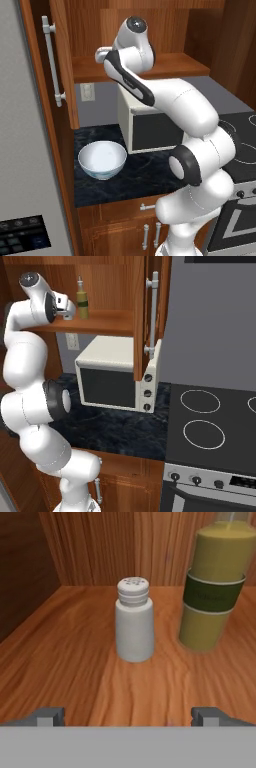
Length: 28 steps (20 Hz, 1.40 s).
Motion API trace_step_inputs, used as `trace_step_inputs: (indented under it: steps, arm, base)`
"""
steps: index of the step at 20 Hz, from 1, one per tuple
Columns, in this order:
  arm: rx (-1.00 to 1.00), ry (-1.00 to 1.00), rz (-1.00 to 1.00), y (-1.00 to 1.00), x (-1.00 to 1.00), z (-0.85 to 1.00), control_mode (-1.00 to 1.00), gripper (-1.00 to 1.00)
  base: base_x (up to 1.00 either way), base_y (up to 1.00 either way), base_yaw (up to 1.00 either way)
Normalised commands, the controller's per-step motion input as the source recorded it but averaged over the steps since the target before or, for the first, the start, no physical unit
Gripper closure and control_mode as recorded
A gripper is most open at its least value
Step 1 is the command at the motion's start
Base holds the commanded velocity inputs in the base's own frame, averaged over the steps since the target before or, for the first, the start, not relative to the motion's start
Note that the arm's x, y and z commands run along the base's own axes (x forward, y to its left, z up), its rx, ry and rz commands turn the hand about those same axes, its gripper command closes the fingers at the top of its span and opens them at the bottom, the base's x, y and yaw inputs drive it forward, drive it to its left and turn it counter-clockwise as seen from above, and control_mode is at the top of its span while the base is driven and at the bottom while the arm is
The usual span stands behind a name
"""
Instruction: Retrieve the bottle and the shaker from the cabinet and place them next to the mixing bowl on the counter. Then add garlic from the fridge to the mixing bowl.
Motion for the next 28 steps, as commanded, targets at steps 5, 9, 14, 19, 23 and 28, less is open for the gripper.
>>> trace_step_inputs:
  steps: [5, 9, 14, 19, 23, 28]
  arm:
    - [0.00, 0.00, 0.00, 0.00, 0.25, -0.01, -1.00, -1.00]
    - [0.00, 0.00, 0.00, 0.00, 0.28, 0.00, -1.00, -1.00]
    - [0.00, 0.00, 0.00, 0.00, 0.34, 0.00, -1.00, -1.00]
    - [0.00, 0.00, 0.00, 0.00, 0.32, 0.00, -1.00, -1.00]
    - [0.00, 0.00, 0.00, 0.00, 0.14, 0.00, -1.00, -1.00]
    - [0.00, 0.00, 0.00, 0.00, 0.12, -0.04, -1.00, -1.00]
  base:
    - [0.00, 0.00, 0.00]
    - [0.00, 0.00, 0.00]
    - [0.00, 0.00, 0.00]
    - [0.00, 0.00, 0.00]
    - [0.00, 0.00, 0.00]
    - [0.00, 0.00, 0.00]
